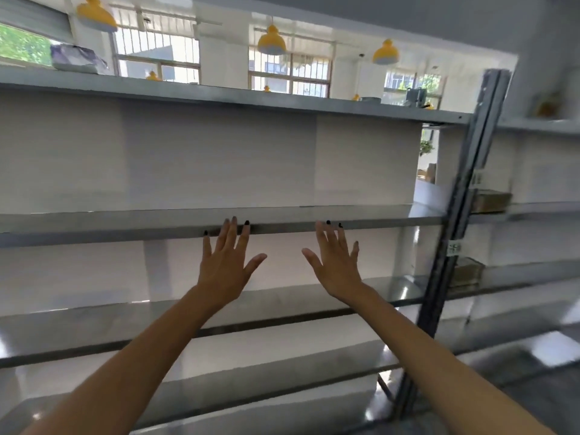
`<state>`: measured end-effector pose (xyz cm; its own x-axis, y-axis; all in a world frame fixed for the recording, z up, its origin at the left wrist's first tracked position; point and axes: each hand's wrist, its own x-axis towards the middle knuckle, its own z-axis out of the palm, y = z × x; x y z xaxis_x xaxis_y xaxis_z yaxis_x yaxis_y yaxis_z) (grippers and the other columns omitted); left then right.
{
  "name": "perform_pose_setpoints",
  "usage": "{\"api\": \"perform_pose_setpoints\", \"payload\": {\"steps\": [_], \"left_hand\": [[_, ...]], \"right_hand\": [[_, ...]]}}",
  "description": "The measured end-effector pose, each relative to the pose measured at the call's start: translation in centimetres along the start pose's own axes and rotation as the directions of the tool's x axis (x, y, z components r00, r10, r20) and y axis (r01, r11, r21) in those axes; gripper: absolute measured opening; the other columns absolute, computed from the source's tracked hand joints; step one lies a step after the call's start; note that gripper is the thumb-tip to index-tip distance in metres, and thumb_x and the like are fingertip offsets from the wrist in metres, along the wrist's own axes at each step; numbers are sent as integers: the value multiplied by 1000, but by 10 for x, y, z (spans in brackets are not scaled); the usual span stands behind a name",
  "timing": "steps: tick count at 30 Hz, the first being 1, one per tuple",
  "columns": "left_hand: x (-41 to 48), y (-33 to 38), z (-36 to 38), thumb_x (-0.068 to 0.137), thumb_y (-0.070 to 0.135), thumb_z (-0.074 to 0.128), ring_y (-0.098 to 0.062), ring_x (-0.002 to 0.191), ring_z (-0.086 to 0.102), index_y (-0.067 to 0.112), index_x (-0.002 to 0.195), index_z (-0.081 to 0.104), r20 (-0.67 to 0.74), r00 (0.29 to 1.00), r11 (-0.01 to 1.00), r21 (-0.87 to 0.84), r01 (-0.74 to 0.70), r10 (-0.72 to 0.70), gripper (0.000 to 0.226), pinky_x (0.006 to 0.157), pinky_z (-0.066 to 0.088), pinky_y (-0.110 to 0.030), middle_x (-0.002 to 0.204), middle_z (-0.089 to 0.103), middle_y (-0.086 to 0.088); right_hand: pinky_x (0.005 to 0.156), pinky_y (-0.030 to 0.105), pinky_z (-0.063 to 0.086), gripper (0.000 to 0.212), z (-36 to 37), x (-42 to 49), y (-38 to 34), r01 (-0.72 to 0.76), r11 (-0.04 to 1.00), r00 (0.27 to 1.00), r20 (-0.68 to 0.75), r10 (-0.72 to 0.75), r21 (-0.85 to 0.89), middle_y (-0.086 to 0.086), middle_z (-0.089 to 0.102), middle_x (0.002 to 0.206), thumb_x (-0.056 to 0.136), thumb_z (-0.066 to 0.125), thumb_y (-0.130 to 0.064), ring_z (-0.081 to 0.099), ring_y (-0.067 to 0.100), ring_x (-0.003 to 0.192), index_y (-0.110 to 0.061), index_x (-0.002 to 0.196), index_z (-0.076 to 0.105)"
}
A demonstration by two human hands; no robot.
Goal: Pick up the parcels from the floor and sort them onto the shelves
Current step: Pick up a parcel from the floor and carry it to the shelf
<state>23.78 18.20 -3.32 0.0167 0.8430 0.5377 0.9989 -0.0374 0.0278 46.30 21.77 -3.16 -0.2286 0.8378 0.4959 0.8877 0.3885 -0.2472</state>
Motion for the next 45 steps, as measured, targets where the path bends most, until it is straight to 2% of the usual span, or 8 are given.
{"api": "perform_pose_setpoints", "payload": {"steps": [4,11,17,23,27,30,39,45], "left_hand": [[31,30,17,80,68,3,-23,146,-12,23,149,-6,-5,996,995,-38,-90,90,83,116,-1,-52,159,-12,-6],[56,92,55,73,74,-12,-24,146,-8,23,149,-4,2,965,959,-109,-262,264,92,114,-6,-51,159,-11,-5],[59,152,80,70,74,-17,-25,147,-5,22,150,-1,10,924,910,-174,-376,383,97,114,-6,-51,159,-5,-7],[63,226,97,80,69,2,-23,147,-8,22,150,-2,19,883,861,-236,-451,468,84,115,-6,-52,159,-6,-6],[66,286,97,80,68,2,-23,147,-8,21,150,0,2,858,824,-279,-493,514,85,115,-4,-53,160,-5,-7],[62,334,94,75,71,-3,-22,147,-6,21,150,2,-10,829,782,-325,-531,559,90,115,-4,-54,160,-3,-6],[47,466,102,79,71,-1,-22,147,-4,22,149,-1,-32,779,716,-372,-591,626,85,113,-7,-52,160,-1,-6],[32,538,97,89,64,15,-23,147,-4,21,150,1,-60,737,643,-446,-623,673,76,116,2,-54,160,-3,-6]], "right_hand": [[113,54,-9,75,-6,0,27,-97,994,995,-45,94,-55,1,-12,159,87,10,-64,-14,25,146,-28,148,-13],[112,53,-10,84,-15,-18,63,-265,958,963,-80,258,-107,2,-8,160,76,-2,-69,-13,25,146,-28,149,-9],[113,58,-5,68,-21,-46,109,-385,912,922,-90,376,-138,3,-4,160,93,19,-59,-10,27,146,-29,149,-7],[112,58,-5,67,-43,-78,166,-465,878,884,-125,451,-116,3,0,160,94,19,-58,-7,27,147,-29,149,-4],[111,60,-5,66,-65,-100,210,-500,855,863,-158,479,-137,3,-2,160,95,21,-57,-8,27,146,-28,150,-3],[114,63,3,68,-85,-114,249,-538,828,841,-168,514,-159,3,-1,160,93,20,-59,-8,28,146,-28,150,-2],[112,63,4,66,-147,-176,336,-633,743,774,-193,603,-217,6,5,160,94,23,-56,-3,31,146,-26,150,2],[112,63,8,66,-180,-214,387,-696,662,717,-216,663,-279,7,9,159,95,26,-54,1,31,146,-25,150,3]]}}
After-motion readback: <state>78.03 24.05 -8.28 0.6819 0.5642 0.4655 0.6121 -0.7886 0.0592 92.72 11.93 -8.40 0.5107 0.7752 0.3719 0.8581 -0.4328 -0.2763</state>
